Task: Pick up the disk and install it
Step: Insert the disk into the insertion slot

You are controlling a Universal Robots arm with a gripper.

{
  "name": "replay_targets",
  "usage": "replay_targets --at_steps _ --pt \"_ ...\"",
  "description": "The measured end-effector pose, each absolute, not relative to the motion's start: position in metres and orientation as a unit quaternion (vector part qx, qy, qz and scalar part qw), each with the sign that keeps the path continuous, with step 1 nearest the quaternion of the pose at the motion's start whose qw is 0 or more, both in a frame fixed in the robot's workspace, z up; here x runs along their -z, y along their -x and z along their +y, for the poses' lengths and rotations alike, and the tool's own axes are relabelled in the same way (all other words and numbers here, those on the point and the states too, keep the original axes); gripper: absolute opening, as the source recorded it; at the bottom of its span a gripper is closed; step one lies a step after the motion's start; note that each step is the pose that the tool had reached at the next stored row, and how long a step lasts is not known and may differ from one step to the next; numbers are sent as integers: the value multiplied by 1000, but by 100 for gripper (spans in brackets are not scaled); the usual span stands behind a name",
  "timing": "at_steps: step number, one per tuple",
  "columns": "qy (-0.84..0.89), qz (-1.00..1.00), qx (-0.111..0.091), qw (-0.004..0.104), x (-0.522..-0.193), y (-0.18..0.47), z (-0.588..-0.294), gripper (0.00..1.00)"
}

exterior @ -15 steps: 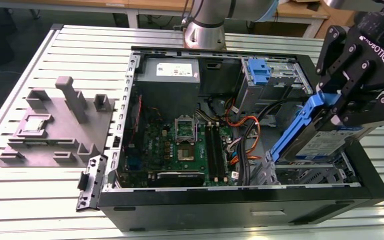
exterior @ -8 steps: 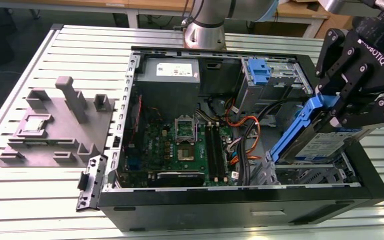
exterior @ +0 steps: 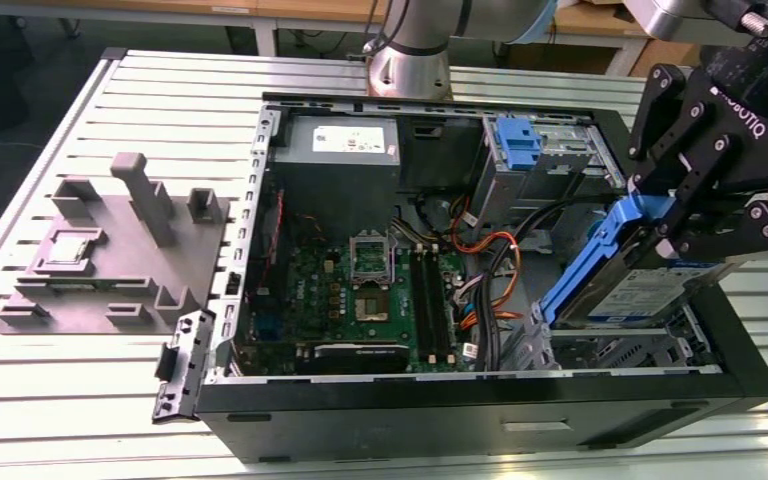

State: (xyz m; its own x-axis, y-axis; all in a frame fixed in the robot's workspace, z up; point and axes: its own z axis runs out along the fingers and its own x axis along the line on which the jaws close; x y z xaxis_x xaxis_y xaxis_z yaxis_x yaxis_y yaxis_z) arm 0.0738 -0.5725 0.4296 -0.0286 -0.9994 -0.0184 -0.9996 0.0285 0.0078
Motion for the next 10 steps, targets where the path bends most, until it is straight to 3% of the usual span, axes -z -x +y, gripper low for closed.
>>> replay_targets --at_steps 10 --pt "697 717 -9 4 -429 -74 -573 38"
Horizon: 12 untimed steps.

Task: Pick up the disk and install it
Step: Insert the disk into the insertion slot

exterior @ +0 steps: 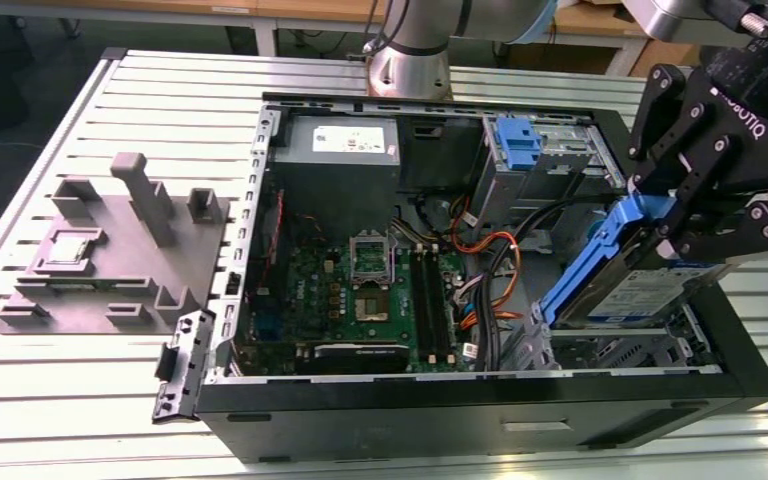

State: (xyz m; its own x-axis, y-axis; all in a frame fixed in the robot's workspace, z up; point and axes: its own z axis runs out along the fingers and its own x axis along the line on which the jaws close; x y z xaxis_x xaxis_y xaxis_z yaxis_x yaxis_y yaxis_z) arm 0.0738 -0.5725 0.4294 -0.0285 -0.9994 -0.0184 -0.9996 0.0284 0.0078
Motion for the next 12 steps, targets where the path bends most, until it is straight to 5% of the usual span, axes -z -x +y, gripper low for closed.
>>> replay_targets --at_steps 4,12 --pt "697 717 -9 4 -429 -74 -572 50" --pt "697 717 -9 4 -429 -74 -572 50"
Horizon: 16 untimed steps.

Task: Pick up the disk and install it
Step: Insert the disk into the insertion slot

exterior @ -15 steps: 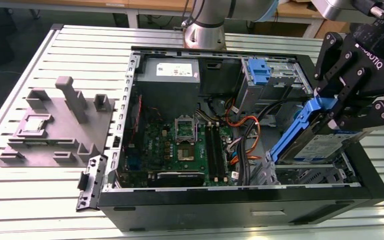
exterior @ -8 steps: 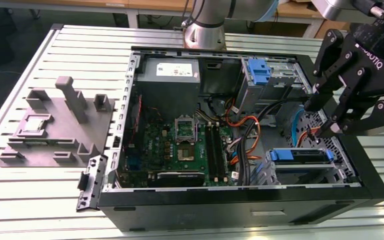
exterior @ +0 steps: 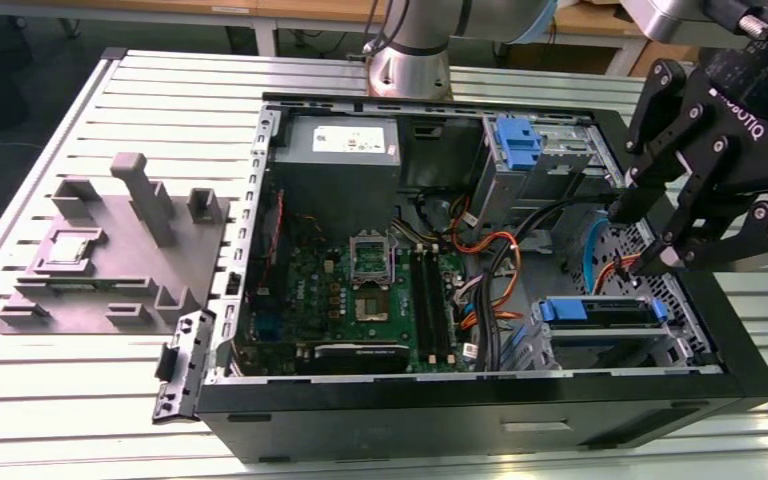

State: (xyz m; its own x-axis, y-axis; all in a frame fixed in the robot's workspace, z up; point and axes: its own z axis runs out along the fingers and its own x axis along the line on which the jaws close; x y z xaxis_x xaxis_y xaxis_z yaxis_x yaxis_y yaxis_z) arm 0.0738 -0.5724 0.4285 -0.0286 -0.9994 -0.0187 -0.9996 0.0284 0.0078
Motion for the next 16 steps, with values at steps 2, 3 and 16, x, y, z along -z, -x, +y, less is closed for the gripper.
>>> replay_targets --at_steps 2,3,16 --pt "697 717 -9 4 -427 -74 -573 49" --pt "697 717 -9 4 -426 -74 -573 42" --pt "697 717 -9 4 -406 -74 -572 10"
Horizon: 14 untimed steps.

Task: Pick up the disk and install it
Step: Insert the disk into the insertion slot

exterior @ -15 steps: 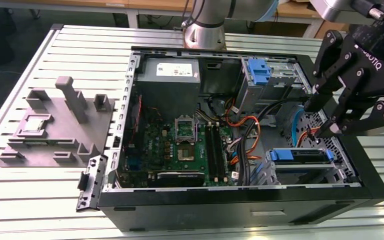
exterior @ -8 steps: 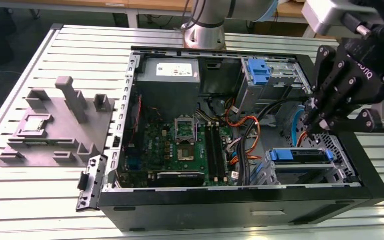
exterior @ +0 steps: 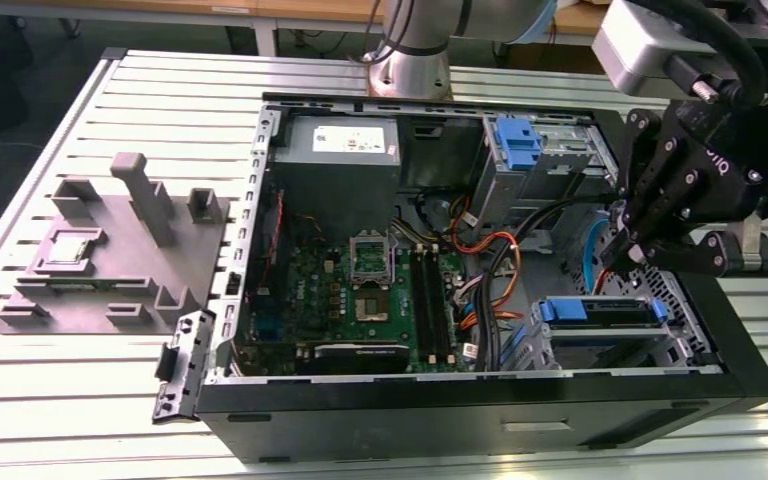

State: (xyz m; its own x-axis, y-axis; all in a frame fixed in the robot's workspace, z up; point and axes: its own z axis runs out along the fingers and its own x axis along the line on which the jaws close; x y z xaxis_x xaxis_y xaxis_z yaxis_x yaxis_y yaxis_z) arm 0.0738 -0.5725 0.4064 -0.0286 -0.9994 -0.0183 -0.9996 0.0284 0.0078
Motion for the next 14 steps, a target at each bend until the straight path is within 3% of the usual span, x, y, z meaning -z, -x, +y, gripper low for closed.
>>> replay_targets --at_steps 14 --pt "697 717 -9 4 -402 -74 -573 10"
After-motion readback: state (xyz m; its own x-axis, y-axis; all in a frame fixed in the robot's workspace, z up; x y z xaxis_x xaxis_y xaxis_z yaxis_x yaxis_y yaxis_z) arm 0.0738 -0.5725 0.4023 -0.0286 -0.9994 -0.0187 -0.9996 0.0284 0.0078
